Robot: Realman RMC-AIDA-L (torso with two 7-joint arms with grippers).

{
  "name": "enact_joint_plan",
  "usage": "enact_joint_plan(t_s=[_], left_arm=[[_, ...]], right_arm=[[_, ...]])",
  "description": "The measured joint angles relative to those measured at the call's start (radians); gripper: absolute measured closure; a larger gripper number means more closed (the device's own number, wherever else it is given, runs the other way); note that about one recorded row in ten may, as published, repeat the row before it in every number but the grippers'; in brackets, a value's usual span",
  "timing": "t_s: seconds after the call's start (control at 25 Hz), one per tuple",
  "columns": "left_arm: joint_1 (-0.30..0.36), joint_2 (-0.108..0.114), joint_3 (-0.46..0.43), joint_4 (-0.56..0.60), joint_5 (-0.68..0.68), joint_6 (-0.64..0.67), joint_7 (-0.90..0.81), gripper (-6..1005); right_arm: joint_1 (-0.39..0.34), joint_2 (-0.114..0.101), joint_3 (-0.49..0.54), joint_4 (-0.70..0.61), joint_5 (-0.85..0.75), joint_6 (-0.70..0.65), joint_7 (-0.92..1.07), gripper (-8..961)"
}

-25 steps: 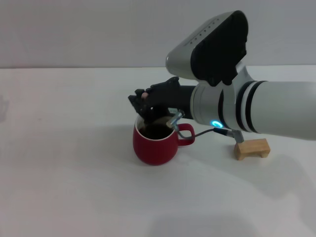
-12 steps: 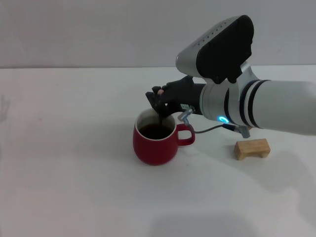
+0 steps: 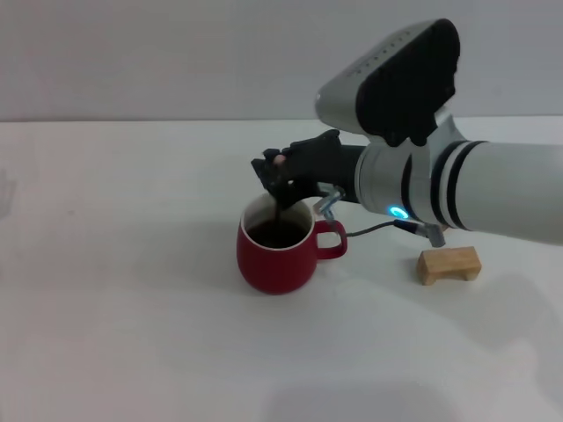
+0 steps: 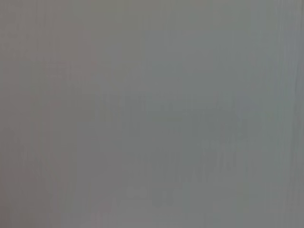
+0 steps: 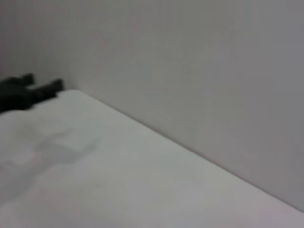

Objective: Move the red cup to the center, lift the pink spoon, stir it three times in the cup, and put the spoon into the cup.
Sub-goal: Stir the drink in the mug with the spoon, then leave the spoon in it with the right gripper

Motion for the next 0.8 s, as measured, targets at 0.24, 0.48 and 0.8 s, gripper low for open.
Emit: enact_joint_plan(t_s=[0.24, 0.48, 0.8], left_arm=[[0.000, 0.000, 0.000, 0.000, 0.000, 0.001, -0.001, 153], [0.002, 0.000, 0.000, -0.002, 0.000, 0.000, -0.001, 153], [0.003, 0.000, -0.002, -0.005, 0.000, 0.000, -0.002, 153]], right_arm=[[0.009, -0.001, -0.017, -0.029, 0.006, -0.014, -0.002, 819], [-0.008, -0.002, -0.022, 0.010, 0.004, -0.014, -0.003, 820], [-0.010, -0.003, -0.017, 0.016, 0.009, -0.010, -0.005, 812]])
